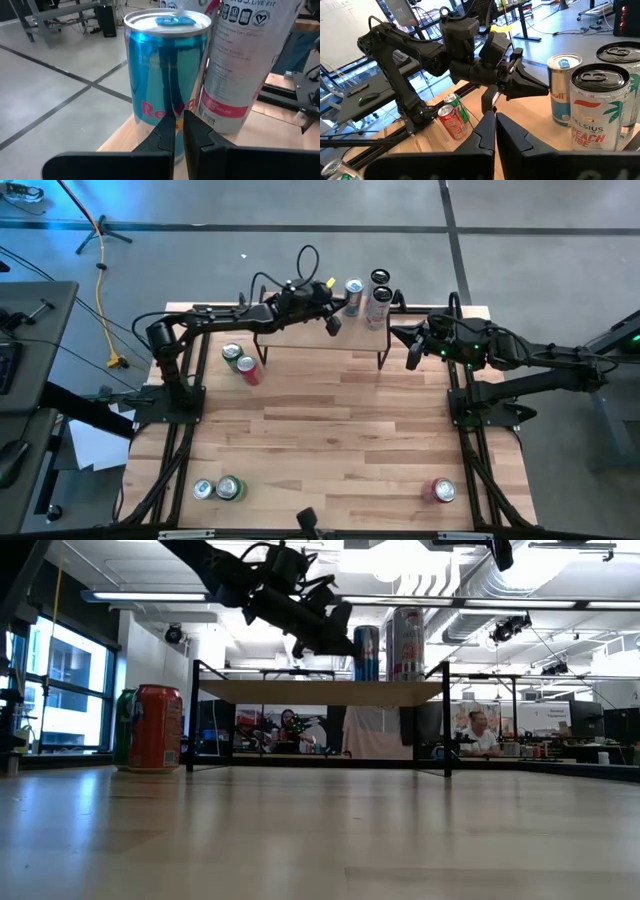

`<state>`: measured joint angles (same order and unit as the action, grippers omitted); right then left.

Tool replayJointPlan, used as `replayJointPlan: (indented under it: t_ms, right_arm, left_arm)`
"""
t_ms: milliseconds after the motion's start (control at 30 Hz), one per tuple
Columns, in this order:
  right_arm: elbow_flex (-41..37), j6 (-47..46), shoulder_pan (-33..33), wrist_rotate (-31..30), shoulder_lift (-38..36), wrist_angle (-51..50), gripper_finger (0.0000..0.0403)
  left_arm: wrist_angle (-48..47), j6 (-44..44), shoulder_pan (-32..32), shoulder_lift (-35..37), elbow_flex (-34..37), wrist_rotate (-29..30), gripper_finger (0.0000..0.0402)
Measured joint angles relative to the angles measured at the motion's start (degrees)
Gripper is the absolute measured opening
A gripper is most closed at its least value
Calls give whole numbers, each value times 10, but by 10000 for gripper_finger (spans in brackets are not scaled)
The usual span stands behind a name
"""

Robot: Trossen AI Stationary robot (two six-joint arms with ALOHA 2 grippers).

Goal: Place canned beverage on shelf
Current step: Put the top blue soda can onto the shelf

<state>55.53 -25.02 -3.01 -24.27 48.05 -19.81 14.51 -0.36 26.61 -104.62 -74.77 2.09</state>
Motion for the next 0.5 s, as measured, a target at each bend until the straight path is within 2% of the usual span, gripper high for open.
replayJointPlan:
  t_ms: [500]
  right_arm:
    - [0,4,0,0,0,-5,0]
  left_arm:
    - [-1,0,0,-20,-30,-2,0]
